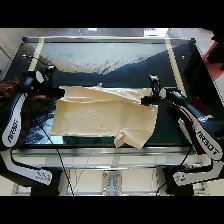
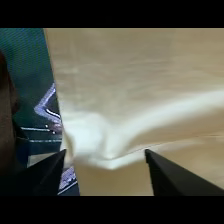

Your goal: Fold the shirts.

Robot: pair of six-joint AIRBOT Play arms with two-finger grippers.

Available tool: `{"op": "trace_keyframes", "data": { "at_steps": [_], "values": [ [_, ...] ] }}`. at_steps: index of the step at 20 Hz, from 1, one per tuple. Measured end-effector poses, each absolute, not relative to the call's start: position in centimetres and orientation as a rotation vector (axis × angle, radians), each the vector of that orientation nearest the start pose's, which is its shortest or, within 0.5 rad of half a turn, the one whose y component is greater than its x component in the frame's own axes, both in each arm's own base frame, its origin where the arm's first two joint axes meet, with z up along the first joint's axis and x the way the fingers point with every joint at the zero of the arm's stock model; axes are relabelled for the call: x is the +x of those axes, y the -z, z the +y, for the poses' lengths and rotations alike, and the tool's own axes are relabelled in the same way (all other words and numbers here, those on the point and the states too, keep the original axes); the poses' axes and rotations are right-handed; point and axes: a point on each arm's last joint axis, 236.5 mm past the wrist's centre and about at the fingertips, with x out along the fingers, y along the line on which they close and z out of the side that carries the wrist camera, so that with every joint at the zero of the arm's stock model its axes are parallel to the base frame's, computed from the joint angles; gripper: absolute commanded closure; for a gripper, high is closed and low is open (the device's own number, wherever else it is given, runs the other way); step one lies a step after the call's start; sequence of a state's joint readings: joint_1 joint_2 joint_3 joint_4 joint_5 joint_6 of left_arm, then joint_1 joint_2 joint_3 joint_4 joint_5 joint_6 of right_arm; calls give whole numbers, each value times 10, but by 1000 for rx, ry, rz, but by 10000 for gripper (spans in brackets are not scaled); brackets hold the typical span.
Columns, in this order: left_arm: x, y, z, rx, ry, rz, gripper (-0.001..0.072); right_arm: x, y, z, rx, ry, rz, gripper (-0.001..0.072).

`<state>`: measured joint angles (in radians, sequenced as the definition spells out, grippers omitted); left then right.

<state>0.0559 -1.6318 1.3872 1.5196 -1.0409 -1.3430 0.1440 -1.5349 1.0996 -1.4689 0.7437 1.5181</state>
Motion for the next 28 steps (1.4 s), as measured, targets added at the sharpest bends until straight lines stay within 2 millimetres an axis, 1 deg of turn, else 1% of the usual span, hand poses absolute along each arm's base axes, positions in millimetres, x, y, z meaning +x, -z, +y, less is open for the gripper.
{"op": "trace_keyframes", "data": {
  "at_steps": [2,3,4,6,7,8,9,11,12,13,14,15,16,17,19,21,22,26,27,28],
  "values": [
    [469,40,19,119,106,1261,76,438,75,74,-35,-159,1196,328],
    [472,26,20,119,101,1237,76,437,63,68,-50,-143,1195,326],
    [475,9,20,118,93,1200,76,435,47,59,-66,-123,1189,324],
    [476,-34,23,107,77,1109,76,427,12,42,-73,-82,1157,323],
    [472,-53,25,91,70,1066,76,418,-3,33,-64,-61,1144,322],
    [465,-66,28,79,60,1039,76,402,-13,23,-45,-40,1147,322],
    [453,-75,32,61,49,1024,76,383,-17,17,-13,-25,1158,322],
    [429,-81,39,23,27,1007,76,334,-6,14,106,-15,1219,321],
    [418,-81,39,-3,21,1003,76,309,4,21,195,-25,1254,322],
    [409,-80,38,-27,22,999,76,284,15,35,294,-49,1289,322],
    [402,-80,35,-52,25,992,76,265,25,49,384,-74,1317,320],
    [398,-80,32,-79,32,988,76,247,33,65,470,-102,1346,289],
    [396,-81,27,-107,43,978,76,230,41,81,553,-131,1379,213],
    [395,-83,22,-131,56,968,76,213,48,97,626,-161,1417,205],
    [393,-85,13,-168,84,955,76,187,60,121,721,-208,1477,205],
    [393,-86,7,-193,101,946,76,169,71,139,778,-226,1515,205],
    [393,-87,5,-202,107,943,76,164,77,144,801,-221,1522,209],
    [392,-89,1,-219,121,938,76,158,96,159,850,-173,1502,213],
    [392,-88,0,-220,124,940,76,159,100,161,854,-161,1490,242],
    [392,-89,0,-222,125,938,76,160,101,163,861,-152,1476,298]
  ]
}}
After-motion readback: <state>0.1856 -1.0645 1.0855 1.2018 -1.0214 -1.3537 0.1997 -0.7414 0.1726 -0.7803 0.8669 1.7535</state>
